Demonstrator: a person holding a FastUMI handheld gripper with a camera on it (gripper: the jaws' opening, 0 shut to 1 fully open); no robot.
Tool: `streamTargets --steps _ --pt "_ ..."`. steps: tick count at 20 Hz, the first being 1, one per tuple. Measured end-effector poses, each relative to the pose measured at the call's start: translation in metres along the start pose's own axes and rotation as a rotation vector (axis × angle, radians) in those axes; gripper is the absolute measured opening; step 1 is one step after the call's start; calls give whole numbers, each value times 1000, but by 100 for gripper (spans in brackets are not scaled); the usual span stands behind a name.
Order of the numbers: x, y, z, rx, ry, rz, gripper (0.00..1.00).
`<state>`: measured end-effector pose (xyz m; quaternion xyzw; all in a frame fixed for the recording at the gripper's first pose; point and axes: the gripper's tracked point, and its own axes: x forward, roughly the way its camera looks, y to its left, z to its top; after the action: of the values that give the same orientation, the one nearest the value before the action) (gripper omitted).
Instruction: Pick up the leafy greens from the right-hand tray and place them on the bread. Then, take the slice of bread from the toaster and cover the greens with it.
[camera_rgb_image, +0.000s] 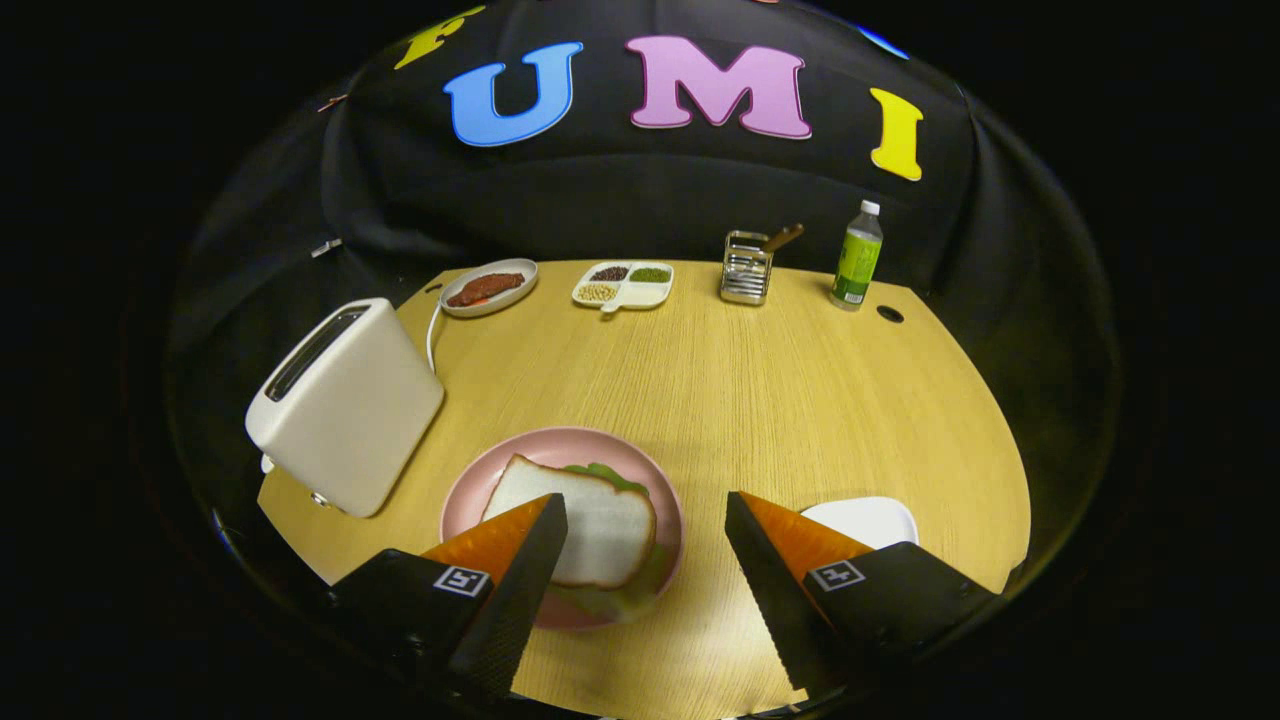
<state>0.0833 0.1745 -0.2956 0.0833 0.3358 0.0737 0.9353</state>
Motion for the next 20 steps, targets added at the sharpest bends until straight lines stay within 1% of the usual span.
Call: streamTargets --steps 7,12,15,17,20 --pt "-58 13 94 -3 -226 26 99" --pt "-102 14 141 -70 -366 11 99" --pt "-128 11 159 -92 -454 -34 98" --pt "-139 7 162 -100 -492 -70 97" --pt "-143 6 158 -90 -500 -81 97"
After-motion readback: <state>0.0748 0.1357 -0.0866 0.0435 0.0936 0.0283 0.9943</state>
